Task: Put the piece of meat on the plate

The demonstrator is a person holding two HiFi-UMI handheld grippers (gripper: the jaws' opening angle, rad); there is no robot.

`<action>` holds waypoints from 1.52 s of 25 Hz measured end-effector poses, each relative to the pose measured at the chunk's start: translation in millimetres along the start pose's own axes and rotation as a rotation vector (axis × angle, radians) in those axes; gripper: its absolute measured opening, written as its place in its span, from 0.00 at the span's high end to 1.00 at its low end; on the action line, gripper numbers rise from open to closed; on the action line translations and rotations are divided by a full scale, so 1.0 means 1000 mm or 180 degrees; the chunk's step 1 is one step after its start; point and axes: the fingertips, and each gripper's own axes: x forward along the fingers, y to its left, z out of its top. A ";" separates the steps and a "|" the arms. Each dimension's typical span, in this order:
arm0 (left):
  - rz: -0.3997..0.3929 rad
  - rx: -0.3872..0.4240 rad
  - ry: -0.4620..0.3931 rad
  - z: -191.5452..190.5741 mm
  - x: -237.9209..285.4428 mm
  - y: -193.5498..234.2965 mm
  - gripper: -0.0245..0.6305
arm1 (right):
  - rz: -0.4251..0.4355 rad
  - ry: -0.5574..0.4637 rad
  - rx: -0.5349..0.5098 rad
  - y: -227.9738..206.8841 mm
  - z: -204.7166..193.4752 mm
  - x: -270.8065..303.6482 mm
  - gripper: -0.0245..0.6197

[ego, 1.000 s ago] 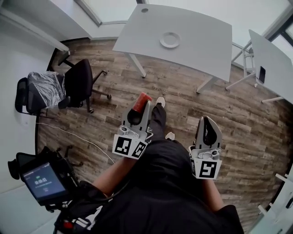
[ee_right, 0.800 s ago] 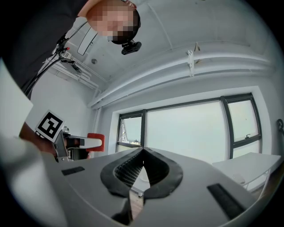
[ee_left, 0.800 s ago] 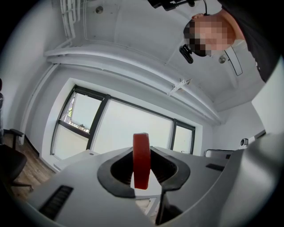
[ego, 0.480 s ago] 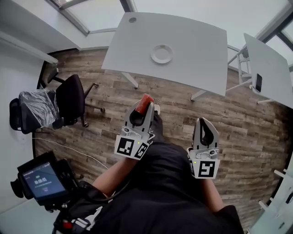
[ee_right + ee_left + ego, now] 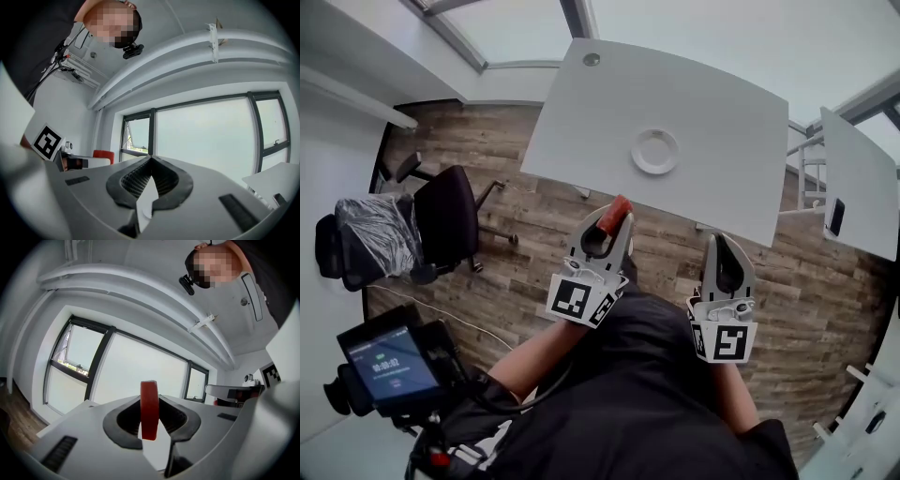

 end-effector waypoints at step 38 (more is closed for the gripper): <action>-0.0025 -0.0062 0.0961 -0.121 0.188 0.068 0.82 | 0.0353 0.0117 0.0114 -0.080 -0.031 0.169 0.95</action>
